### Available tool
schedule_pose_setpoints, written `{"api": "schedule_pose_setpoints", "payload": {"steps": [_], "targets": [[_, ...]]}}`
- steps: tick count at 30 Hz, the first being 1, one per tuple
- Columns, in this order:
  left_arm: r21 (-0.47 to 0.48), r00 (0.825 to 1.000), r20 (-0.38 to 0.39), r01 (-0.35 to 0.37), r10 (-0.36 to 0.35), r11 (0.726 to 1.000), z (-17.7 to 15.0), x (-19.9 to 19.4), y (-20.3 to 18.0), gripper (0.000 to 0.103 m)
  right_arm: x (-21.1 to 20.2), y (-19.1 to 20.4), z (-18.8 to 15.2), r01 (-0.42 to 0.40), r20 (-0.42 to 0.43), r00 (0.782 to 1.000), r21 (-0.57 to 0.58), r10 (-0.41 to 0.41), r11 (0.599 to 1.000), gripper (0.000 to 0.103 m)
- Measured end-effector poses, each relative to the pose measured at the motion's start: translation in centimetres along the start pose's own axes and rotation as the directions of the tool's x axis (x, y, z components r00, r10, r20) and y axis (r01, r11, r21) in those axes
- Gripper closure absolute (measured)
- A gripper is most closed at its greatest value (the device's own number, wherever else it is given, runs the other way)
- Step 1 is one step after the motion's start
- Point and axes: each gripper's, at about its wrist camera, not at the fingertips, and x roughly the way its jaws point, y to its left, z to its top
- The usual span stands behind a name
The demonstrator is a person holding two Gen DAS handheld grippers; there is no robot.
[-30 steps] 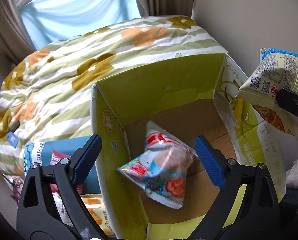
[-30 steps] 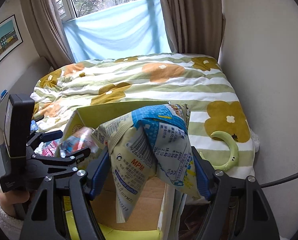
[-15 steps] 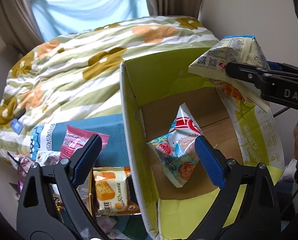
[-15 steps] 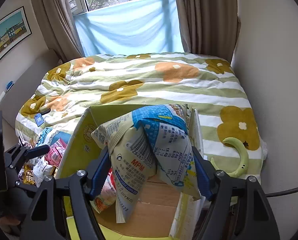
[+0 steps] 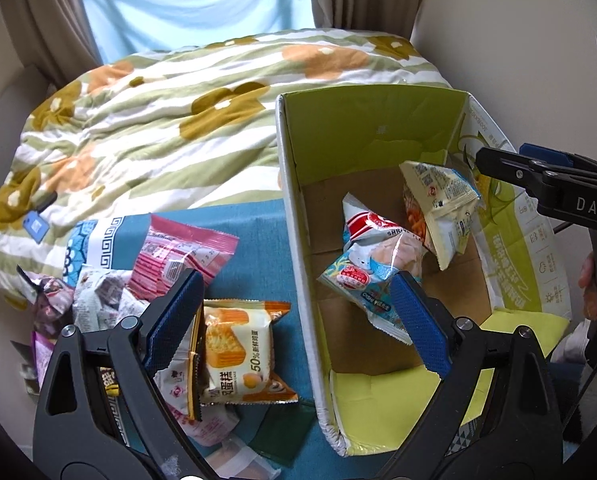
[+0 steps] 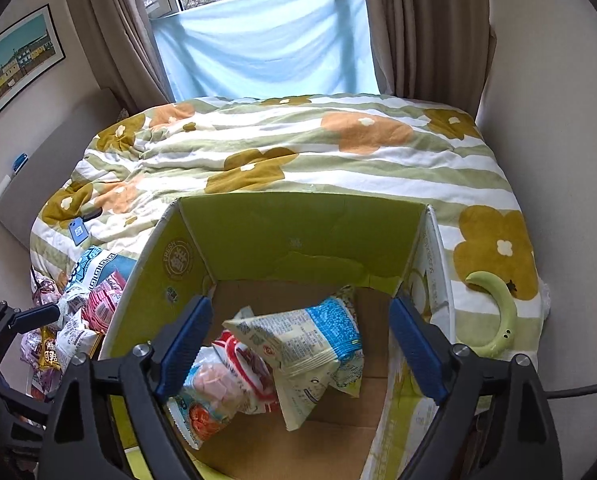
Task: Organize snacks
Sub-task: 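Withdraw both tools from the box back toward the snack pile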
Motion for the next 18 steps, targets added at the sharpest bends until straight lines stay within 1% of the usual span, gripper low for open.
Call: {"api": "schedule_pose_setpoints", "payload": {"steps": [4,8,14,18], "targets": [[-0.016,1.000,0.017,-0.005,0.005,1.000,-0.6,-1.3,-0.1,0.010,-1.6,-0.1,-0.9,0.009,-0.020,1.000,0.008,-0.009,1.000,0.015],[-0.037,0.999,0.050,-0.012,0.014,0.999,-1.0,-3.2,-0.1,0.010,-3.7,0.2,-1.3,0.010,0.008,1.000,-0.003,-0.010,1.000,0.015],[-0.050,0.990,0.109,-0.081,0.086,0.995,-1.9,-7.3,0.2,0.010,-6.3,1.0,-1.4,0.006,0.065,0.998,-0.007,-0.005,1.000,0.015],[-0.073,0.984,0.146,-0.092,0.102,0.993,-2.8,-10.2,1.4,0.010,-8.5,2.3,-1.5,-0.006,0.109,0.994,-0.039,0.010,0.999,0.015]]}}
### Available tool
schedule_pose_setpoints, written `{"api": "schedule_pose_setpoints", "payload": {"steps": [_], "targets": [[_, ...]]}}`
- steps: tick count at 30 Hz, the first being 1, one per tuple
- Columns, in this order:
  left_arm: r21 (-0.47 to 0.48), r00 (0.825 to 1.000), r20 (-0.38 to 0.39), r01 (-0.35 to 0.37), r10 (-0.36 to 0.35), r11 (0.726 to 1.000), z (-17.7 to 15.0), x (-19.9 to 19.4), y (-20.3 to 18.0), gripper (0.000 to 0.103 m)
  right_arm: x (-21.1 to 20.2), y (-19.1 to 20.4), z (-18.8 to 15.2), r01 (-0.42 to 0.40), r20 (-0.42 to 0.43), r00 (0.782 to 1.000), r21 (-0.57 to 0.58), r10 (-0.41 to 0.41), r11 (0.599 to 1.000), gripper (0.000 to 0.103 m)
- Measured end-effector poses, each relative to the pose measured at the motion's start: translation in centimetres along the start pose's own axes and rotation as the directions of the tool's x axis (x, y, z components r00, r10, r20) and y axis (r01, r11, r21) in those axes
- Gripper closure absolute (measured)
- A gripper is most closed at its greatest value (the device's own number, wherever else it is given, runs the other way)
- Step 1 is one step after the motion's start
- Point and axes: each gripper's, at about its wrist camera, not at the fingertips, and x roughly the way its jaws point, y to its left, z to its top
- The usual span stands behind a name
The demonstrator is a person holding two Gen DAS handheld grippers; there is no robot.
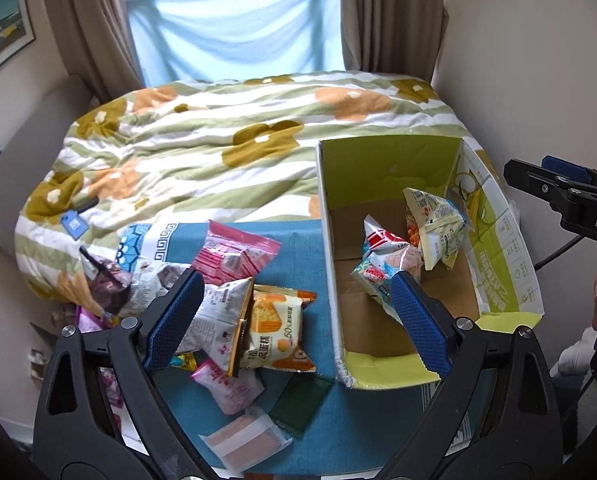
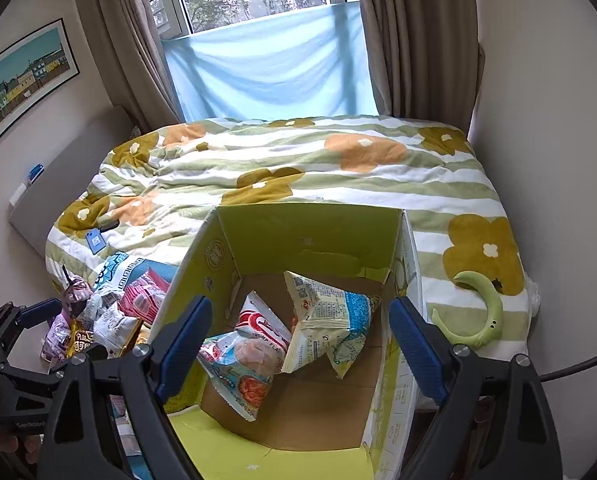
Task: Organize snacks
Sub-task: 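Withdraw both tools from the box back toward the snack pile, then grasp the white translucent pack with left tool while right grasps green pack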
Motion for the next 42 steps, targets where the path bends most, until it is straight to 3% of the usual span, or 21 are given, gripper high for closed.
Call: {"api": "schedule_pose_setpoints", "payload": {"steps": [8,12,18,22,26,31,36,39,42], "targets": [[-0.048,0.995,0.096,-0.026,0.031,0.998,-3.3,-4.4,6.2,0.010,-4.3,3.7,-0.9,0.013,0.082,0.997,-0.036,-0.010,0.999,0.015],[-0.062,0.994,0.101,-0.034,0.040,0.997,-5.0,-5.4,10.9,0.010,-5.6,6.9,-2.2,0.032,0.109,0.994,-0.054,-0.026,0.998,0.015],[-0.043,0.996,0.091,-0.002,0.006,0.999,-7.8,-6.5,17.1,0.010,-5.8,12.3,-5.0,0.018,0.091,0.996,-0.008,-0.018,1.000,0.015],[-0.012,0.996,0.065,0.067,-0.066,0.998,-9.6,-5.9,19.6,0.010,-5.6,16.1,-7.0,0.053,0.083,0.995,0.010,-0.054,0.999,0.015],[0.063,0.990,0.032,0.136,-0.139,0.989,-10.9,-4.8,20.2,0.010,-5.4,19.2,-8.9,0.097,0.076,0.992,0.040,-0.100,0.995,0.015],[0.180,0.974,-0.037,0.227,-0.224,0.957,-13.1,-2.7,19.4,0.010,-5.1,21.4,-12.1,0.161,0.051,0.985,0.114,-0.167,0.980,0.015],[0.250,0.944,-0.146,0.323,-0.295,0.913,-15.4,0.7,17.2,0.010,-3.0,22.7,-15.0,0.227,-0.016,0.974,0.186,-0.228,0.956,0.015],[0.282,0.918,-0.210,0.386,-0.336,0.878,-17.0,3.0,15.4,0.010,-1.5,22.6,-16.4,0.256,-0.057,0.967,0.226,-0.249,0.940,0.015],[0.304,0.904,-0.277,0.405,-0.326,0.862,-19.0,6.0,13.3,0.010,0.2,21.9,-17.5,0.282,-0.098,0.959,0.247,-0.266,0.927,0.015]]}}
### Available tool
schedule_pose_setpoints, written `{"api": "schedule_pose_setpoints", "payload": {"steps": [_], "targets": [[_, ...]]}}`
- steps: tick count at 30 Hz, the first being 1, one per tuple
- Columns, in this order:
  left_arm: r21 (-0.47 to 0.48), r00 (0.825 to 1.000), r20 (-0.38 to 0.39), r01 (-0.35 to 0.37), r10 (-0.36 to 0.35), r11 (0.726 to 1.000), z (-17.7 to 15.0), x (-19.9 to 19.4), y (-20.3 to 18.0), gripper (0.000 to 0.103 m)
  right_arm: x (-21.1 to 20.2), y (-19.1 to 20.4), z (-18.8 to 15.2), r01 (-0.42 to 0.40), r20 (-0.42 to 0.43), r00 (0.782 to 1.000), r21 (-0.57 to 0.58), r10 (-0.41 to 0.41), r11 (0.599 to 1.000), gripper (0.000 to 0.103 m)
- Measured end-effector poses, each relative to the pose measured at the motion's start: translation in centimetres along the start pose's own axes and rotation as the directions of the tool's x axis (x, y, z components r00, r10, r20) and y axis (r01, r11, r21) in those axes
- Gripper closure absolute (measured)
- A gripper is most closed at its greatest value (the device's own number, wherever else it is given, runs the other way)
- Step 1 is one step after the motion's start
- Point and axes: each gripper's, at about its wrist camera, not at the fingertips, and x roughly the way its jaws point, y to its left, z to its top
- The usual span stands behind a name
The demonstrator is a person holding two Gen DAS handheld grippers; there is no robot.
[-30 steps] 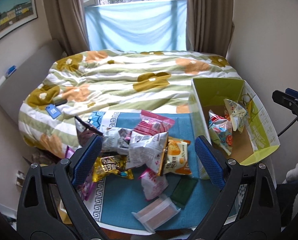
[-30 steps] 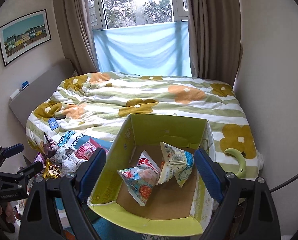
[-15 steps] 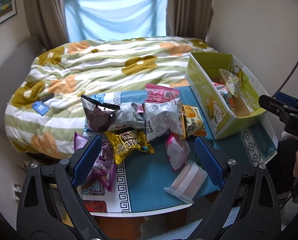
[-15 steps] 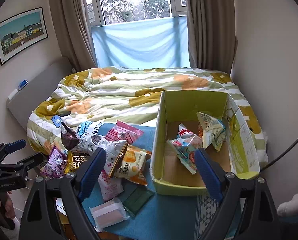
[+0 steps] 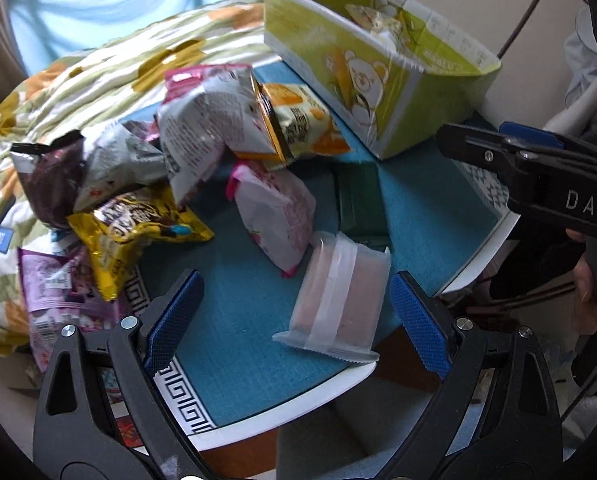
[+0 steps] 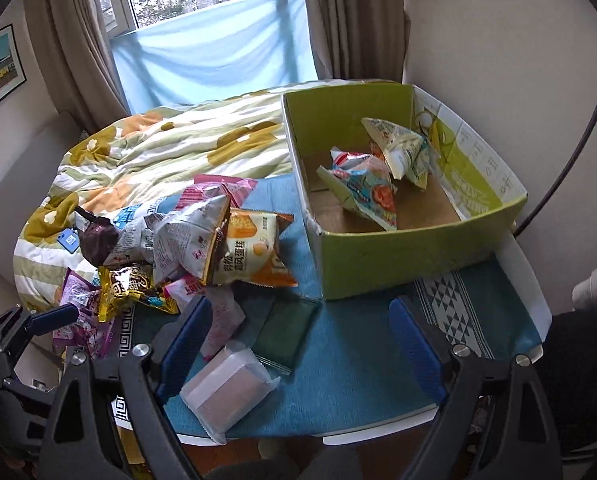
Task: Organize snacks
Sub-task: 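Grasp the white translucent pack with left tool while right grasps green pack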
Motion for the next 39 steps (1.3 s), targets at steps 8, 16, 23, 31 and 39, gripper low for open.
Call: {"api": "schedule_pose_setpoints", "payload": {"steps": [8,16,23,31,39], "targets": [[0.049,0.998,-0.067,0.020,-0.017,0.999,-1.3,6.7,-2.2,0.010,7.2,-1.4,-1.8,0.020,-0.115,0.993,0.019,-0.018,1.000,0.015],[0.051,0.997,-0.080,0.024,-0.019,0.998,-1.6,8.8,-3.3,0.011,11.1,-0.9,-2.6,0.007,-0.147,0.989,0.000,-0.007,1.000,0.015],[0.106,0.998,-0.061,-0.012,0.019,0.994,-2.1,9.2,-5.3,0.029,12.5,-0.6,-2.8,-0.003,-0.159,0.987,0.000,0.003,1.000,0.015],[0.091,0.996,-0.073,-0.042,0.049,0.995,-2.2,8.7,-4.7,0.036,13.6,-0.1,-3.4,0.012,-0.177,0.984,-0.032,-0.017,0.999,0.018],[0.041,0.995,-0.078,-0.059,0.062,0.997,-2.9,8.0,-3.0,0.037,12.9,0.2,-4.0,0.022,-0.164,0.986,-0.106,-0.039,0.994,0.034]]}}
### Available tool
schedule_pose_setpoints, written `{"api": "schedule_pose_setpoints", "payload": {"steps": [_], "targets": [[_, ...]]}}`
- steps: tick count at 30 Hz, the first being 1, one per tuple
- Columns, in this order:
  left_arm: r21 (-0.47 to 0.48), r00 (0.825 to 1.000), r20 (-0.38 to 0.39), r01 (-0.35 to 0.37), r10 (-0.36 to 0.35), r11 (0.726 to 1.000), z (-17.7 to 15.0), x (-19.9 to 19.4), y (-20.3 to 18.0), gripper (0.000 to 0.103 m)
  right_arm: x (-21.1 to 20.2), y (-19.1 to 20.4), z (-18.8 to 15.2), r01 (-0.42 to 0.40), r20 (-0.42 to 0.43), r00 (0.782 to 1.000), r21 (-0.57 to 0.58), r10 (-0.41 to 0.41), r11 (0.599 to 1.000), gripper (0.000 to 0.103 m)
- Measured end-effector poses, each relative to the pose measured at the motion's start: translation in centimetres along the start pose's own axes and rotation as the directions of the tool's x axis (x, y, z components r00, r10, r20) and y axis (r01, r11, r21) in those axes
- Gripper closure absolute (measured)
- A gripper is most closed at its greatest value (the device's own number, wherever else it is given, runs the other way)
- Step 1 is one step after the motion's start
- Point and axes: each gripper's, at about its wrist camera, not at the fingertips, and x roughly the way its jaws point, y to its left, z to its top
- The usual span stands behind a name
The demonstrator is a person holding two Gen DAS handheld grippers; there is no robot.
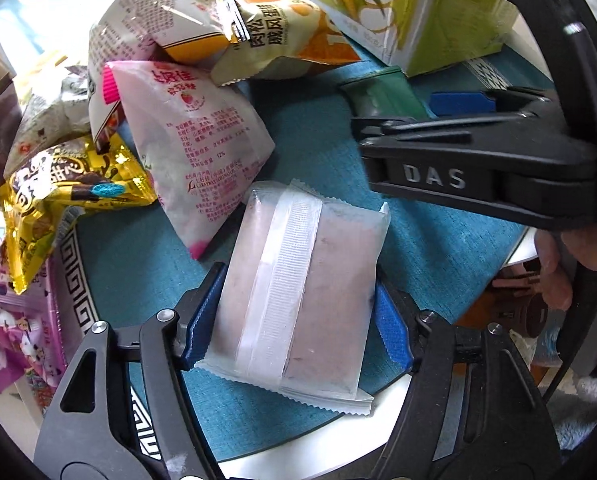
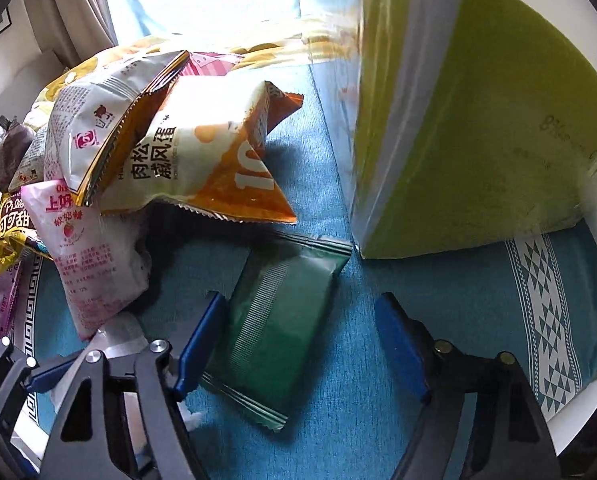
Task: Organize snacks
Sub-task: 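Grasp the white translucent pack with left tool while right grasps green pack, then lower the white pack into the box while right releases green pack there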
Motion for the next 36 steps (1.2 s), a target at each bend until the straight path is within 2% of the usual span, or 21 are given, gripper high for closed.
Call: {"api": "schedule_pose_setpoints", "payload": {"steps": [7,12,15,24,31,36], "targets": [[-0.034,1.000,0.001,-0.001,0.001,0.999,0.4,-0.2,1.5,0.038,-0.5,0.0,-0.8,0.017,-0.012,1.000,-0.026,-0.018,1.000,0.039],[-0.034,1.000,0.000,0.003,-0.003,0.999,1.3,-0.1,1.3,0.039,-1.0,0.5,-1.6,0.008,-0.003,1.000,-0.059,-0.008,0.998,0.057],[-0.037,1.000,0.001,0.008,-0.008,0.999,1.3,-0.2,1.0,0.040,-1.2,1.5,-2.3,-0.001,0.002,1.000,-0.062,0.001,0.998,0.061],[-0.026,0.999,-0.001,0.035,-0.035,0.999,0.8,-2.5,1.4,0.041,-3.0,1.3,-3.7,-0.024,0.000,1.000,-0.014,0.024,1.000,0.062],[-0.034,0.997,0.053,0.060,-0.058,0.998,1.0,-7.0,1.0,0.041,-7.5,0.4,-3.6,-0.026,0.038,0.999,0.014,0.025,1.000,0.062],[-0.039,0.994,0.107,0.036,-0.032,0.999,2.6,-11.4,2.1,0.041,-12.2,0.4,-2.5,-0.031,0.094,0.995,0.031,0.028,0.999,0.062]]}}
